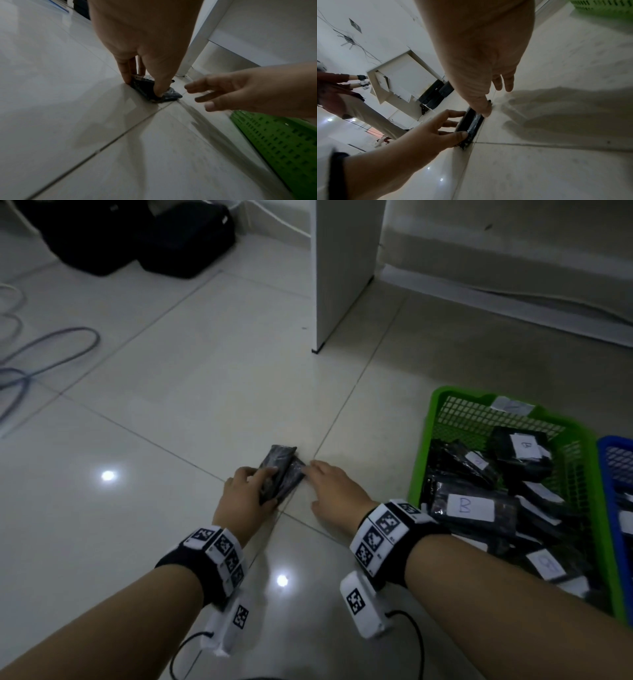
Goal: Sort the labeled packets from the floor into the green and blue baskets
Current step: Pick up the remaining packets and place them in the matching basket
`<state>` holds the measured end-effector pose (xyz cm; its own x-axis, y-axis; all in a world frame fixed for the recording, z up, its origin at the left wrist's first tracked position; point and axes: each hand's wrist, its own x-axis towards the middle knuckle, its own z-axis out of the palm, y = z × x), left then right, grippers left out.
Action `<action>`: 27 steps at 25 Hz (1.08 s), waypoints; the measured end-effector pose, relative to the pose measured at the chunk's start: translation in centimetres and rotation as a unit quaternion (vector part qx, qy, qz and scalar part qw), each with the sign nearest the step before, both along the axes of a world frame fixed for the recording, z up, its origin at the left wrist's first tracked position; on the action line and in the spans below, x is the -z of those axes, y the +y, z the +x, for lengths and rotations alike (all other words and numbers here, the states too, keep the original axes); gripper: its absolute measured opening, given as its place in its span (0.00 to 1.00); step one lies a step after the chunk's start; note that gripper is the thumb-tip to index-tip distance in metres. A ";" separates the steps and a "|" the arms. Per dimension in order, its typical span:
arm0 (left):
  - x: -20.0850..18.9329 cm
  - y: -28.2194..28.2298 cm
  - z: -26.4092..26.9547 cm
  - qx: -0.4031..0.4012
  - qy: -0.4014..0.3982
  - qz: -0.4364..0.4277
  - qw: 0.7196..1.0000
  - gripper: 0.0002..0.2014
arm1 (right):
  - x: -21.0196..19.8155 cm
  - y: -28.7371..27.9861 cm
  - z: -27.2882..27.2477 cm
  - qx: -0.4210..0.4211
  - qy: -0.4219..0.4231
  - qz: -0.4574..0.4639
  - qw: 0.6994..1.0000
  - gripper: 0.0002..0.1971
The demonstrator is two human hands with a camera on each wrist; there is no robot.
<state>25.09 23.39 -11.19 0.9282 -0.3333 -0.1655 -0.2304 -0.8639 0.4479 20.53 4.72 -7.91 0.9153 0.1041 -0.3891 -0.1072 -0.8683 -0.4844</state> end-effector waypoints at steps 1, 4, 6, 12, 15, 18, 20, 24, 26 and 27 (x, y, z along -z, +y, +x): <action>0.0 -0.1 -0.5 0.008 -0.005 -0.024 1.000 0.28 | 0.3 0.0 0.2 0.001 -0.002 -0.004 1.000 0.35; -0.8 0.2 -1.4 -0.046 0.038 -0.165 0.985 0.20 | 1.6 0.6 0.3 -0.028 -0.025 -0.044 0.998 0.39; -1.1 0.3 -1.6 -0.132 0.090 -0.230 0.960 0.13 | 2.0 0.7 0.2 -0.064 -0.044 -0.097 0.992 0.39; -2.0 0.7 -1.1 -0.238 0.261 -0.364 0.862 0.09 | 2.4 1.0 0.9 -0.107 -0.090 -0.106 0.985 0.32; -2.8 0.4 -1.5 -0.250 0.288 -0.375 0.845 0.08 | 2.1 1.6 0.5 -0.139 -0.111 -0.126 0.976 0.23; -2.7 0.7 -1.6 -0.266 0.281 -0.359 0.849 0.07 | 1.5 1.5 0.2 -0.178 -0.089 -0.157 0.967 0.16; -3.0 0.6 -1.2 -0.255 0.264 -0.350 0.862 0.07 | 0.4 0.5 0.1 -0.134 -0.046 -0.100 0.985 0.10; -5.0 -0.8 -0.2 -0.241 0.257 -0.380 0.855 0.09 | -2.1 -3.3 0.7 0.074 0.019 0.184 0.980 0.06; -6.3 -2.3 0.4 -0.230 0.260 -0.414 0.842 0.09 | -3.5 -5.5 0.9 0.151 0.026 0.278 0.948 0.09; -7.0 -3.2 0.5 -0.221 0.262 -0.426 0.837 0.09 | -4.4 -6.4 0.8 0.167 0.033 0.304 0.937 0.08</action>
<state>25.60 20.20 -4.21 0.8660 -0.1809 -0.4661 0.4492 -0.1277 0.8843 21.34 -1.72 -3.49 0.9119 0.0361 -0.4088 -0.3722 -0.3471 -0.8608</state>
